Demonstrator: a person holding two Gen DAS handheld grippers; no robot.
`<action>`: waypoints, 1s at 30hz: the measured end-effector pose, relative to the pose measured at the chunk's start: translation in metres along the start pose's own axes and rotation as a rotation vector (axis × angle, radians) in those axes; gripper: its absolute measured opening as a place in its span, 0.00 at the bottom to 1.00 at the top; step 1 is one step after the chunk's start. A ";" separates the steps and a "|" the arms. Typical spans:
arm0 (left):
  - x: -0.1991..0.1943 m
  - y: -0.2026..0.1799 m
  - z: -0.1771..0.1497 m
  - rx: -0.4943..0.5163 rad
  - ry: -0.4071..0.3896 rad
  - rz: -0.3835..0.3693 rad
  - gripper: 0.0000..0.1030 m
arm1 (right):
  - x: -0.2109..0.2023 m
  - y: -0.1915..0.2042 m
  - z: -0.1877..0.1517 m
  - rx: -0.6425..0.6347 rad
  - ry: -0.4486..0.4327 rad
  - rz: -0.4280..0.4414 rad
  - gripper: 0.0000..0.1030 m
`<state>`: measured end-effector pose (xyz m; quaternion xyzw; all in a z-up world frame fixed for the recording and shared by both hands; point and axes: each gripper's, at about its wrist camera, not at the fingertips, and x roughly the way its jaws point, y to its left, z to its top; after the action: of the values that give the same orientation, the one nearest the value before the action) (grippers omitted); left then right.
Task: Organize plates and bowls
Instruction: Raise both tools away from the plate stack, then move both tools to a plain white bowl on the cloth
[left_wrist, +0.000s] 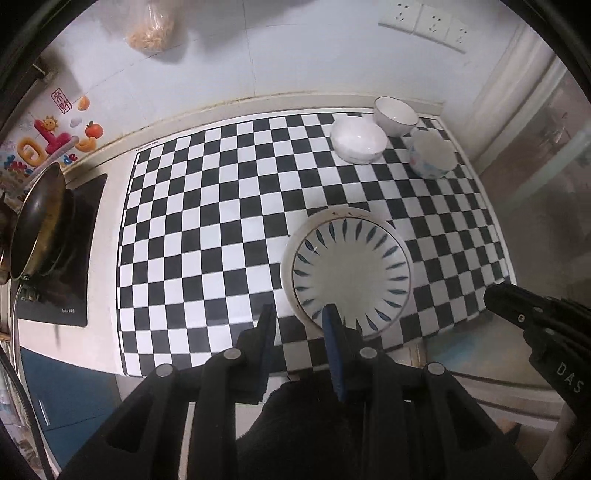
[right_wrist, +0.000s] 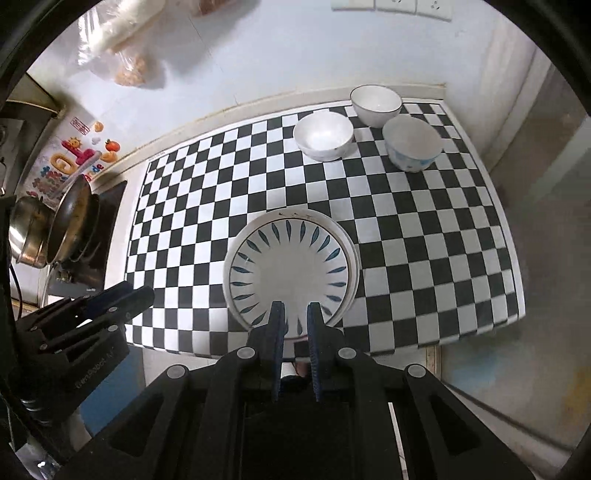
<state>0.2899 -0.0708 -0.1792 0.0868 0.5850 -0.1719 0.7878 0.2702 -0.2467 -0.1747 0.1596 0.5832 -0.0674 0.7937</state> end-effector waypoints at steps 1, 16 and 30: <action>-0.003 0.000 -0.002 0.001 0.001 -0.009 0.23 | -0.004 0.001 -0.004 0.005 -0.002 0.000 0.14; -0.013 0.009 0.001 -0.063 -0.035 -0.039 0.29 | -0.004 0.002 -0.008 0.035 0.018 0.058 0.49; 0.082 -0.008 0.133 -0.208 0.007 -0.014 0.29 | 0.087 -0.088 0.133 0.151 0.028 0.265 0.79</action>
<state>0.4267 -0.1376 -0.2169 0.0008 0.6029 -0.1156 0.7894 0.3919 -0.3666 -0.2367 0.2953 0.5613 -0.0035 0.7731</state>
